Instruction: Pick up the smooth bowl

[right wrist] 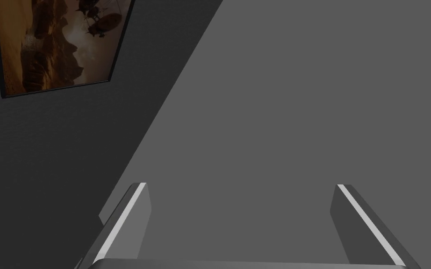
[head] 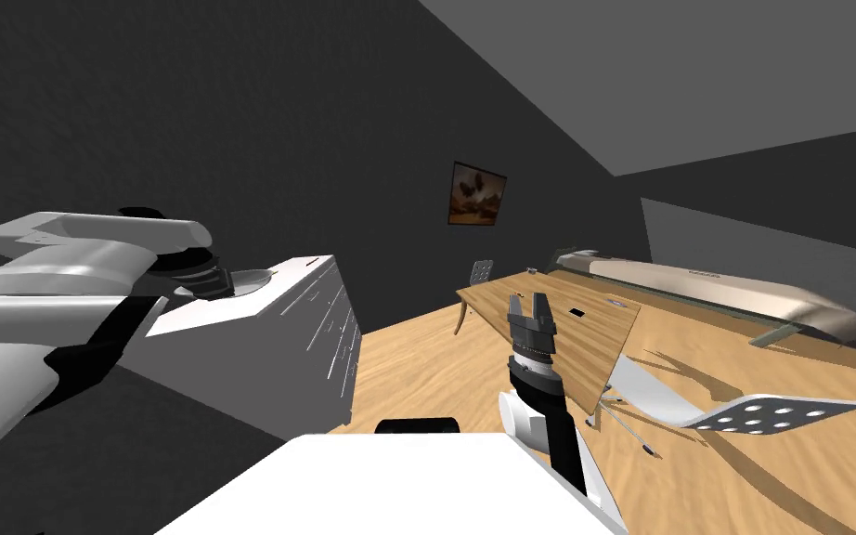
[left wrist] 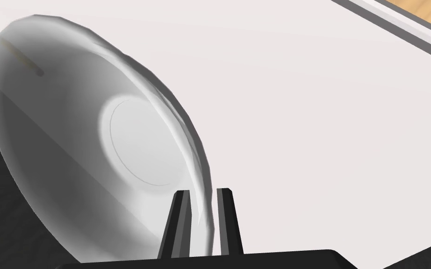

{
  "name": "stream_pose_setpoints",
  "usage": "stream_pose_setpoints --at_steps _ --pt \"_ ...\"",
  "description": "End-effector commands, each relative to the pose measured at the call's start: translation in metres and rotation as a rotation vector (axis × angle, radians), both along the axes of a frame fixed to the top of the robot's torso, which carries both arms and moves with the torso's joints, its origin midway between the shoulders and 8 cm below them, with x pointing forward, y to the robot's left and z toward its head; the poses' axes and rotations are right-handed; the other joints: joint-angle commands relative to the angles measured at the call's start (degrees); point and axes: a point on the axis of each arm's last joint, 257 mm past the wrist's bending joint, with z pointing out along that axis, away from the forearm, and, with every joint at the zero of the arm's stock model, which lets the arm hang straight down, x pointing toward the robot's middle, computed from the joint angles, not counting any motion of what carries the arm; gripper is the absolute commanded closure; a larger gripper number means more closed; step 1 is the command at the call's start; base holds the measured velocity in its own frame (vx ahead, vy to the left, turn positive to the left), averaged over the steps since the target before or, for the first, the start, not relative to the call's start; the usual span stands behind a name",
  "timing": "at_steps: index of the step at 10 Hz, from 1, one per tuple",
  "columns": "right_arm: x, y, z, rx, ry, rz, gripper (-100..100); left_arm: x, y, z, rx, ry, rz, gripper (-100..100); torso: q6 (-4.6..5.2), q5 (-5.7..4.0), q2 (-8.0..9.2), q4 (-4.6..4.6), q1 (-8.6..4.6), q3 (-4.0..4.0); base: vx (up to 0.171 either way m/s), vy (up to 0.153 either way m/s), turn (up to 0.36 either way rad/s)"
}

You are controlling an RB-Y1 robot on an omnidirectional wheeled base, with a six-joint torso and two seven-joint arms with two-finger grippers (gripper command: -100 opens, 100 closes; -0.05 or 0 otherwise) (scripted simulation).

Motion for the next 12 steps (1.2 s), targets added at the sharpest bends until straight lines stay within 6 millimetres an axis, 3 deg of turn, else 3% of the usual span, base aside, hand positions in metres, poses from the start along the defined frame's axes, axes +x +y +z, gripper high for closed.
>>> stream_pose_setpoints --at_steps 1,2,3,4,6,7,9,10,12 --pt "0.0 0.0 0.0 0.0 0.0 0.0 0 0.024 -0.022 0.003 -0.006 -0.005 -0.06 100 0.0 0.0 0.0 0.0 0.0 0.0 0.064 -0.025 0.297" --pt "0.0 0.0 0.0 0.0 0.0 0.0 0 0.015 -0.022 -0.014 -0.042 0.025 -0.026 100 -0.03 -0.01 -0.08 -0.01 -0.06 -0.04 0.065 -0.025 0.151" --pt "0.0 0.0 0.0 0.0 0.0 0.0 0 0.014 -0.022 -0.016 -0.046 0.026 -0.024 100 0.01 0.14 -0.05 -0.11 -0.05 -0.08 0.032 -0.001 -0.002" --pt "0.0 0.0 0.0 0.0 0.0 0.0 0 0.026 -0.023 0.004 0.004 0.005 -0.058 100 0.07 0.33 0.04 -0.21 -0.03 -0.09 -0.006 0.003 -0.01" --pt "0.0 0.0 0.0 0.0 0.0 0.0 0 0.028 -0.023 0.007 0.01 0.001 -0.062 100 0.12 0.3 0.13 -0.18 -0.08 -0.03 -0.012 -0.003 -0.012" --pt "0.0 0.0 0.0 0.0 0.0 0.0 0 0.046 -0.044 0.001 0.002 0.018 -0.116 100 0.1 0.29 0.15 -0.16 -0.08 -0.01 0.03 -0.015 0.305" --pt "0.0 0.0 0.0 0.0 0.0 0.0 0 0.05 -0.044 0.013 0.016 0.005 -0.117 100 0.06 0.26 0.02 -0.17 -0.14 -0.08 0.043 -0.025 0.113" --pt "0.0 0.0 0.0 0.0 0.0 0.0 0 0.07 -0.068 0.013 0.013 0.016 -0.176 100 0.17 0.22 0.02 -0.17 -0.19 -0.08 0.053 -0.01 0.266" --pt "0.0 0.0 0.0 0.0 0.0 0.0 0 0.071 -0.067 0.021 0.026 0.01 -0.175 100 0.11 0.2 0.0 -0.16 -0.21 -0.08 0.036 -0.022 0.103"
